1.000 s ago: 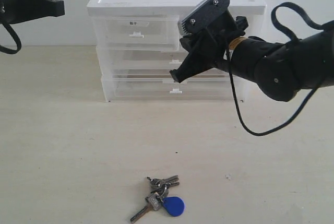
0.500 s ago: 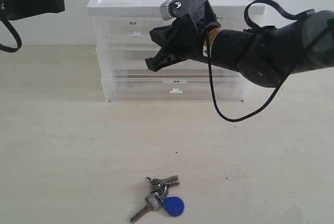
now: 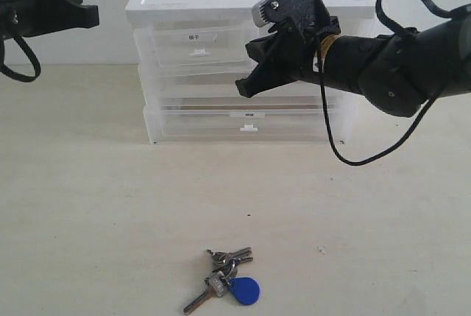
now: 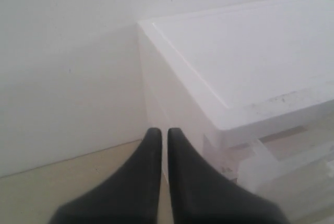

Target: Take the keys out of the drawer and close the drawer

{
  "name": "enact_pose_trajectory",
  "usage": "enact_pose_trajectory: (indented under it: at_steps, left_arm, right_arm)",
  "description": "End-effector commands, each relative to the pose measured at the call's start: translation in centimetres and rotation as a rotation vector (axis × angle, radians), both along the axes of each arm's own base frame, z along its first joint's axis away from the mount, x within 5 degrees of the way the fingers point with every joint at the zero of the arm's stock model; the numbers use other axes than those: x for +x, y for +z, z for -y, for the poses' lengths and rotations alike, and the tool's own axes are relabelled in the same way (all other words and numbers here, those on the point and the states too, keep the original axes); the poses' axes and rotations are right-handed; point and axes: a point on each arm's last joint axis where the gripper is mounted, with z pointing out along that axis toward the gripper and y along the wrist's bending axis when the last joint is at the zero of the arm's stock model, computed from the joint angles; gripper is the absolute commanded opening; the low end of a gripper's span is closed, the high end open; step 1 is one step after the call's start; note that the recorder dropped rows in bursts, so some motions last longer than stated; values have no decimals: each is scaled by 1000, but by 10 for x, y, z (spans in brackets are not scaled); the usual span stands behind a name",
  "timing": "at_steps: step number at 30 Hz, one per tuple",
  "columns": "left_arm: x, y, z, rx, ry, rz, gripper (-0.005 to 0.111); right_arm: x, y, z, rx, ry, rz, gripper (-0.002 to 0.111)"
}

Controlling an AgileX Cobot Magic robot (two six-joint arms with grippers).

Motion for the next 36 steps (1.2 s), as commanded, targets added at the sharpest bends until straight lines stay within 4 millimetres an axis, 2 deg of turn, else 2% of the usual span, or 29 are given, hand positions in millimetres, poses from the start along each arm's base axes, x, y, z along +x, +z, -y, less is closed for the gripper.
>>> enact_pose_trajectory:
  at_steps: [1, 6, 9, 11, 12, 13, 15, 16, 17, 18, 21, 24, 26, 28, 33, 36]
  left_arm:
    - [4, -8, 1, -4, -10, 2, 4]
    - [6, -5, 0, 10, -10, 16, 4]
    - [8, -4, -9, 5, 22, 4, 4]
    - [16, -4, -22, -64, 100, -63, 4]
    - [24, -6, -25, -74, 118, -105, 4]
    - [29, -8, -26, -95, 125, -120, 4]
    - [50, -15, -23, -148, 119, -152, 4]
    - [67, -18, -21, -185, 125, -176, 4]
    - [80, -17, -17, -222, 103, -172, 4]
    - [87, -16, -14, -247, 77, -171, 4]
    - [100, -9, -2, -336, -20, -206, 4]
    - [118, -12, 1, -331, -22, -290, 4]
    - [127, -22, 3, -347, -24, -345, 4]
    - [129, -29, 8, -358, -74, -374, 4]
    - [131, -25, 19, -380, -191, -393, 4]
    - [126, -24, 32, -387, -264, -415, 4]
  right_arm:
    - [1, 10, 8, 42, -45, 13, 0]
    - [-37, 31, 10, 71, 47, 138, 0]
    - [-44, 46, 32, 117, -75, 180, 0]
    - [-41, 55, 68, 161, -282, 171, 0]
    - [-36, 59, 97, 188, -413, 113, 0]
    - [-34, 63, 109, 193, -451, 96, 0]
    - [-22, 71, 150, 222, -593, -18, 0]
    - [-12, 76, 176, 199, -677, -126, 0]
    - [-3, 80, 192, 182, -727, -185, 0]
    - [2, 83, 196, 177, -741, -202, 0]
    - [19, 79, 194, 152, -741, -276, 0]
    - [40, 70, 154, 48, -595, -348, 0]
    - [53, 68, 133, 95, -491, -415, 0]
    - [56, 72, 125, 144, -410, -410, 0]
    - [52, 74, 114, 188, -297, -427, 0]
    - [50, 73, 111, 183, -262, -455, 0]
